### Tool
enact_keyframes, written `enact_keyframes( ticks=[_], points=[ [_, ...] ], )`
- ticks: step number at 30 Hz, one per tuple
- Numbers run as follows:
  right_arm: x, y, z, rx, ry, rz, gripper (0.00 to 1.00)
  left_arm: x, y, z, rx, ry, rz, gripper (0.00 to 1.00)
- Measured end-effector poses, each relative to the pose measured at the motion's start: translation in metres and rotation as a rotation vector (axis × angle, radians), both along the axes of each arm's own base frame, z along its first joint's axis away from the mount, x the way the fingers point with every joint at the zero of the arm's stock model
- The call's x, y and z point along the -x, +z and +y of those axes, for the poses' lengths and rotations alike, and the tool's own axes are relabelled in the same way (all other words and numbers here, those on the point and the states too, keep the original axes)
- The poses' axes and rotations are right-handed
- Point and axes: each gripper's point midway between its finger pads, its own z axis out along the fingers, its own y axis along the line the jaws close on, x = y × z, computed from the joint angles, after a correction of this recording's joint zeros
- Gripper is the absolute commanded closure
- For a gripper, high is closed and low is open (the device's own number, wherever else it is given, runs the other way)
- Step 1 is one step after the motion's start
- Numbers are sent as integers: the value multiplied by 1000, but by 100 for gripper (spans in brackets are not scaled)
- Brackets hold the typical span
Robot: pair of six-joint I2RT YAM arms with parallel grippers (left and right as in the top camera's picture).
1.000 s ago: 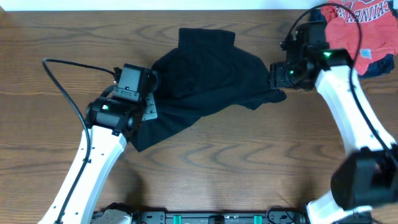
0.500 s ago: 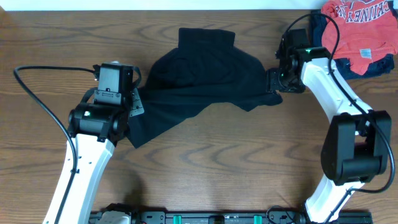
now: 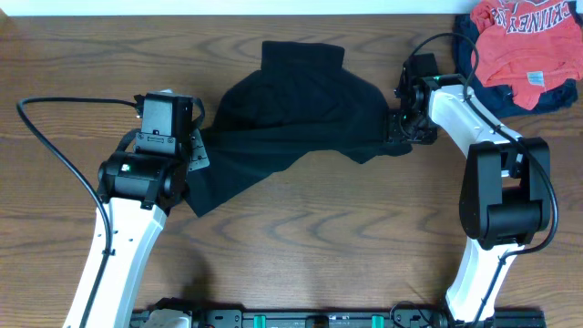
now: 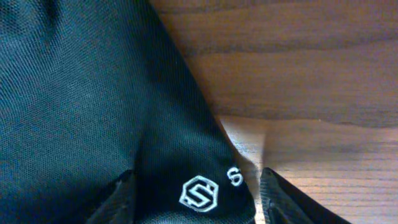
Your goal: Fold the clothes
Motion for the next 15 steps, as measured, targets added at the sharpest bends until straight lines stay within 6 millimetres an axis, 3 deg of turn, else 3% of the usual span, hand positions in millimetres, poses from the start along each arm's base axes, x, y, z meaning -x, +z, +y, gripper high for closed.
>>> enact_keyframes(
  ticks=[2,5,6,15],
  points=[
    [1,-3,2,-12,12,10,59,0,0,0,-1,-1,0,94],
    [3,-8,4,-19,25,23,94,0,0,0,-1,-1,0,94],
    [3,-8,4,-23,26,24,99,0,0,0,-1,-1,0,94],
    [16,-6,12,-74,31,75,99,-2,4,0,-5,-10,-14,94]
  ],
)
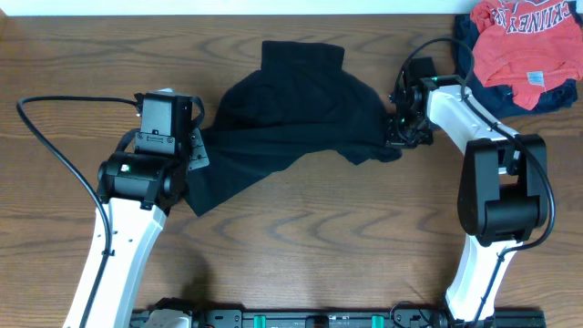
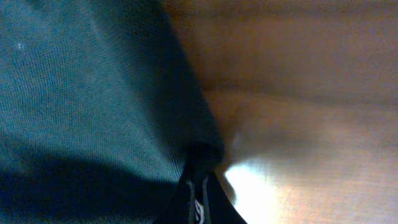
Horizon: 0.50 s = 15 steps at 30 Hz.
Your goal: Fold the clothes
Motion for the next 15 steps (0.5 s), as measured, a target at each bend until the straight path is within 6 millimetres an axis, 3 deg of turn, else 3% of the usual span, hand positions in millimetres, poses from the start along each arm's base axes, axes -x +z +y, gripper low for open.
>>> enact_keyframes(
  ticks=[2,4,6,8,10,12,13,14,15],
  points=[
    [5,9,-1,-8,-3,9,99,-3,11,0,-2,-10,-26,94],
    [2,32,-2,-21,-11,-22,99,-8,33,-1,0,-17,-82,94],
    [-12,76,-8,-35,-21,-118,99,-11,65,0,1,-14,-168,94],
    [-29,141,-16,-46,-28,-271,99,-8,104,5,-6,-2,-274,94],
    [-40,224,-28,-53,-39,-476,99,0,143,11,-13,20,-381,94],
    [-31,307,-40,-53,-46,-664,99,12,175,17,-16,39,-469,94],
    [-25,332,-43,-52,-48,-722,99,17,185,19,-16,46,-499,94],
    [-11,373,-49,-45,-50,-812,99,24,199,22,-14,54,-541,94],
    [-2,393,-52,-40,-50,-862,99,31,210,24,-11,59,-573,94]
  ],
)
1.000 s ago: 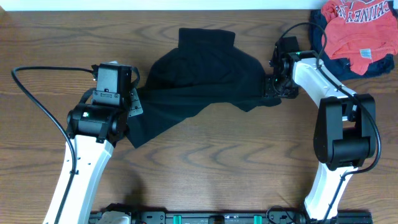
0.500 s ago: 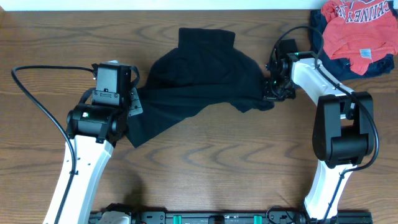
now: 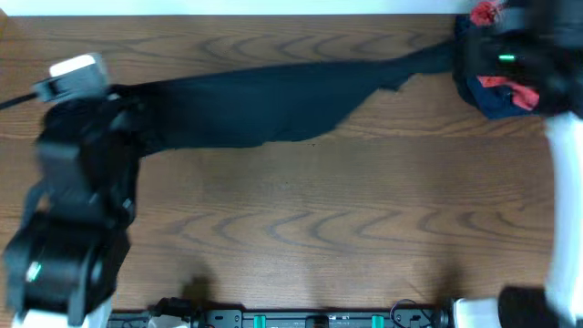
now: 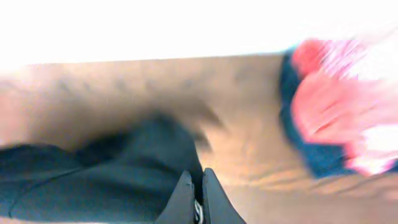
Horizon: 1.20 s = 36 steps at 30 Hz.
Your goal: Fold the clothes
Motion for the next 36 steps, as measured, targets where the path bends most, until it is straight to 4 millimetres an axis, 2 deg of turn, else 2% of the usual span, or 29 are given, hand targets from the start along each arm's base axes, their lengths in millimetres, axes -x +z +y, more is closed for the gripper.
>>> enact_keyframes(
  ticks=[3,5,8,14,17,19,23,26,30,34,36],
  points=[
    [41,59,-10,25,-17,-129,99,20,26,5,8,9,-82,94],
    [62,80,-13,38,-22,-175,99,33,37,7,15,10,-125,94],
    [88,98,-14,50,-26,-208,99,57,55,12,27,12,-197,94],
    [111,126,-12,66,-19,-308,99,106,91,20,51,14,-349,94],
    [113,143,-12,74,-21,-375,99,114,101,23,44,16,-386,94],
    [111,148,-12,76,-21,-397,99,109,102,23,31,21,-382,94],
    [91,145,-14,76,-22,-391,99,79,99,20,-14,26,-340,94],
    [62,132,-16,74,-22,-354,99,41,91,14,-55,19,-280,94],
    [-1,102,-22,72,-22,-294,99,-19,78,4,-103,10,-224,94],
    [-66,67,-26,69,-16,-266,99,-96,63,-4,-141,13,-218,94],
    [-93,52,-27,64,-7,-263,99,-132,47,-6,-153,13,-206,94]
  ],
)
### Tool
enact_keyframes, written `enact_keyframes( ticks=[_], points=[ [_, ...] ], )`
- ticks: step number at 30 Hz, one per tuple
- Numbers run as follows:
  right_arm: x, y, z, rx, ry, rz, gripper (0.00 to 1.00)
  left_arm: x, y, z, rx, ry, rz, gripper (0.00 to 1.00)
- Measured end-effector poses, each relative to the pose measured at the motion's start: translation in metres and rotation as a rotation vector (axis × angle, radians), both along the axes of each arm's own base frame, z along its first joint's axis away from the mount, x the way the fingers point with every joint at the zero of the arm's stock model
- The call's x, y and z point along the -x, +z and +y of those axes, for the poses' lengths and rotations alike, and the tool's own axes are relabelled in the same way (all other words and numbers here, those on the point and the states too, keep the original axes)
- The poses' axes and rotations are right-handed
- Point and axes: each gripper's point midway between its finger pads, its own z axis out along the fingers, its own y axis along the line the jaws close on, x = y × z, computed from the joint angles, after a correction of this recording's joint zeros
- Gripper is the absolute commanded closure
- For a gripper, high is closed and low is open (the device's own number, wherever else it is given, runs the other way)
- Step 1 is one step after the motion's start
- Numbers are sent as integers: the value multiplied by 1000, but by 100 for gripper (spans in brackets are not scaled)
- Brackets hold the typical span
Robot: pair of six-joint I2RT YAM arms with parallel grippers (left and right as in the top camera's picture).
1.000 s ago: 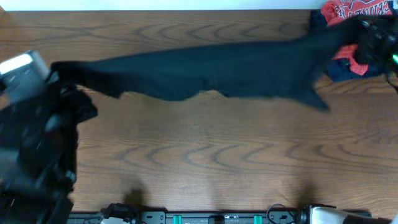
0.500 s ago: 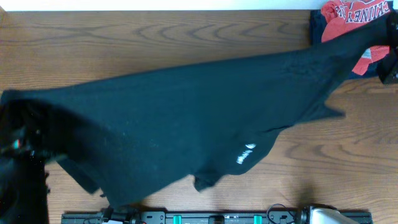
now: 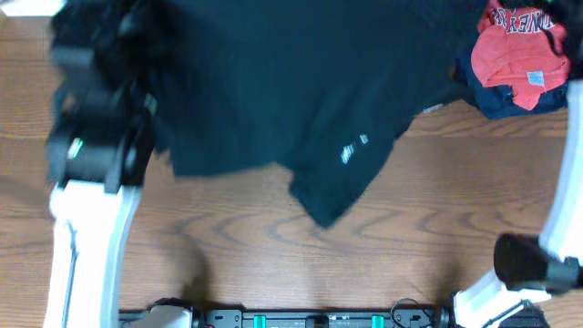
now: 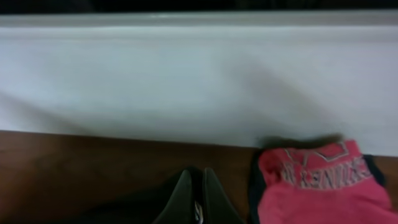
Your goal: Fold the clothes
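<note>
The black garment (image 3: 301, 100) hangs aloft, spread wide across the upper half of the overhead view, with a small white logo (image 3: 353, 148) near its lower point. Its left end runs into my left gripper (image 3: 98, 36), which is blurred and mostly hidden by cloth. In the right wrist view my right gripper (image 4: 198, 208) is shut, with a bit of the dark cloth (image 4: 143, 211) pinched between the fingertips. From overhead, only part of the right arm (image 3: 560, 182) shows at the right edge.
A pile of clothes with a red printed shirt (image 3: 515, 50) on a navy one lies at the table's back right corner, also seen as the red shirt (image 4: 317, 186). A white wall (image 4: 199, 81) stands behind the wooden table (image 3: 273, 273).
The garment was stretched as a narrow band across the back of the table. It now hangs higher and wider, filling the top of the overhead view. Both arms have moved up.
The garment lay crumpled on the table, my left gripper at its left corner and my right gripper open around its logo corner. Then the right gripper was shut on that corner. Then the cloth was stretched between both grippers, and now it hangs spread out in the air.
</note>
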Motion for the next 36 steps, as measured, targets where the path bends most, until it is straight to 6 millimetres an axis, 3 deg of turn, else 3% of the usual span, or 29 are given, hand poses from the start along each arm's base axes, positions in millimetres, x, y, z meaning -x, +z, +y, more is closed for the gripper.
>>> enact_keyframes(
  ticks=[3,5,8,11,13,15,17,20,25,30,36],
  points=[
    [-25,-13,1,-7,18,-13,99,-43,-27,-3,-30,-25,41,94],
    [-33,-10,3,-9,29,-43,99,-64,-40,-4,-39,-47,69,94],
    [-36,4,4,-5,36,-96,99,-80,-37,-9,-53,-90,73,94],
    [-33,5,4,7,41,-96,99,-78,-20,-14,-70,-132,55,94],
    [-31,0,4,10,45,-75,99,-71,-10,-16,-77,-150,50,94],
    [-27,-9,5,10,48,-34,99,-61,-14,-15,-85,-157,98,94],
    [-22,-22,5,8,51,22,99,-50,-33,-14,-86,-164,194,94],
    [-8,-46,7,7,58,137,99,-30,-76,-12,-82,-177,392,94],
    [30,-93,14,-11,96,383,99,22,-143,-8,-39,-167,735,94],
    [65,-125,21,-29,141,572,99,64,-178,-5,21,-127,940,94],
    [88,-153,24,-45,160,714,98,96,-218,-7,103,-82,1117,94]
  ],
)
